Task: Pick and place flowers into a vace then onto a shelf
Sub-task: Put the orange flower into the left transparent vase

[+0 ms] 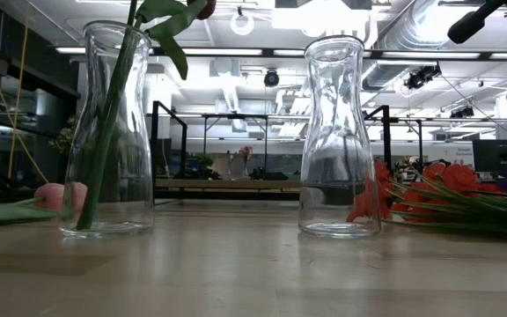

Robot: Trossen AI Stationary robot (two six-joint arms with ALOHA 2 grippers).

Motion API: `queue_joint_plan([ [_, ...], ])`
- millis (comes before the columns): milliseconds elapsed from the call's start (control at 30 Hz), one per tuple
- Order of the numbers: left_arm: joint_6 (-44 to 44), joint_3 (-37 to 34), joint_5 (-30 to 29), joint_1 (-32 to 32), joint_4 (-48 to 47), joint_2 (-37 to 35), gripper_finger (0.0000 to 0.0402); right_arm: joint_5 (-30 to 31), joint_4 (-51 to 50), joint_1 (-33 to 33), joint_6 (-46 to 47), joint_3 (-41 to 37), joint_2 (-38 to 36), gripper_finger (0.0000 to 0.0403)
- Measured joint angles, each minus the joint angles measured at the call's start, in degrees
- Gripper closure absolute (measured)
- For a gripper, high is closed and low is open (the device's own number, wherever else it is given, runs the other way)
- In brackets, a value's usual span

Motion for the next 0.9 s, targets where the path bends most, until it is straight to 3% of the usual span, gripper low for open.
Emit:
queue_joint_plan([
  [267,-0.1,-0.3,0.1,-0.2,0.3,0.1,0.0222,0.1,0.0,0.0,-0.2,0.0,0.0,0.0391],
  [767,-0.5,-0.5,-0.6,-0.1,1.5,0.2,0.0374,-1.2,0.0,0.0,0.2,0.0,0.0,0.0391],
  [900,-1.1,-0.5,0.6,-0.1,1.6,0.2,0.038,-1.7,0.0,0.0,0.2,0.0,0.0,0.0391],
])
